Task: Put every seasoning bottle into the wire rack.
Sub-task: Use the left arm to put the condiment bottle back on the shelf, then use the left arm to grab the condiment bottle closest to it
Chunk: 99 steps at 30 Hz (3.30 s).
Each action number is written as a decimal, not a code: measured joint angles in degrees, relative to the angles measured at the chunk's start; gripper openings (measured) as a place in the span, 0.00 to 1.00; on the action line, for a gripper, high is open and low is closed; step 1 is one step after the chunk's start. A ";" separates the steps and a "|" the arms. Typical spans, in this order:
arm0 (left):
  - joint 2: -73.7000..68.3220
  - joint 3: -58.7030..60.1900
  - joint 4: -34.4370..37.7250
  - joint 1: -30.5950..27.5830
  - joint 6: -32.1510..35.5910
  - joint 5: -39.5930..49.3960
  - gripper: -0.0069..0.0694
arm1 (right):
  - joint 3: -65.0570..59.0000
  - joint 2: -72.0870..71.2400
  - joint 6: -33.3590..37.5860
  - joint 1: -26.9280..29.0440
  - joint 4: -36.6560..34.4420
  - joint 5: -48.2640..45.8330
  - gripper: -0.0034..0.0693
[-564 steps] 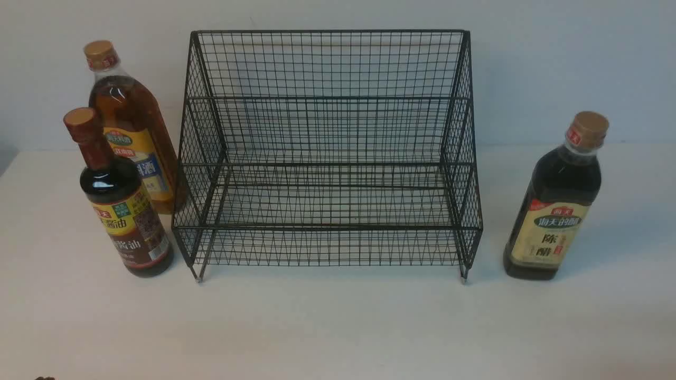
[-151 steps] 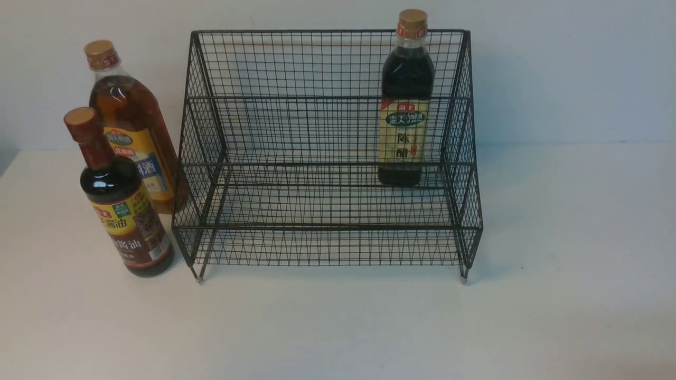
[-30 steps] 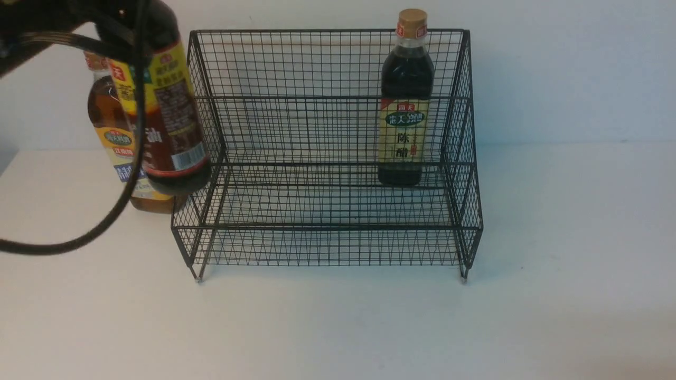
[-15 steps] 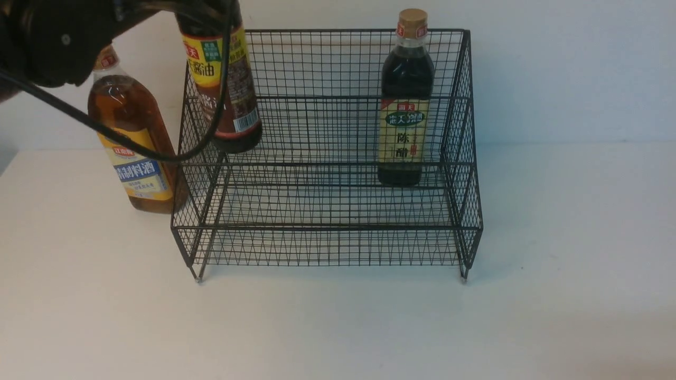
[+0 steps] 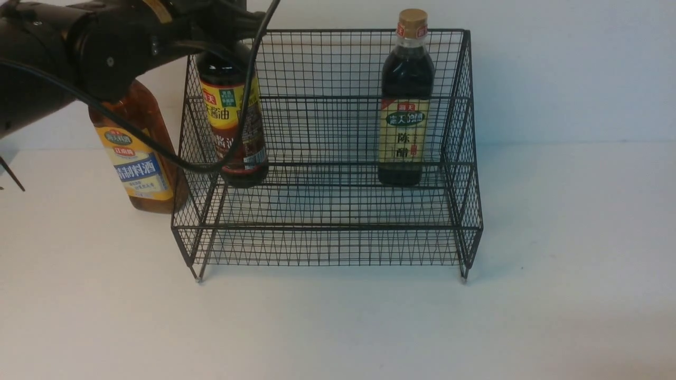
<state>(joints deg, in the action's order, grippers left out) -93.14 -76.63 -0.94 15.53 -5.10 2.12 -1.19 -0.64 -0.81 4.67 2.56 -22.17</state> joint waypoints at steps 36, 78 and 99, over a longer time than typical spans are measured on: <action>-2.31 -1.12 0.94 0.04 -1.94 12.01 0.65 | 0.00 0.00 0.00 0.00 0.00 0.00 0.03; 6.82 -1.18 -6.60 -19.82 -8.78 9.37 0.29 | 0.00 0.00 0.00 0.00 0.00 0.00 0.03; 30.06 17.01 -8.95 -19.42 -7.96 2.78 0.09 | 0.00 0.00 0.04 0.00 0.00 0.00 0.03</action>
<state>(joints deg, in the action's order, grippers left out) -63.08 -59.62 -9.89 -3.89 -13.06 4.90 -1.19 -0.64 -0.77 4.67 2.56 -22.17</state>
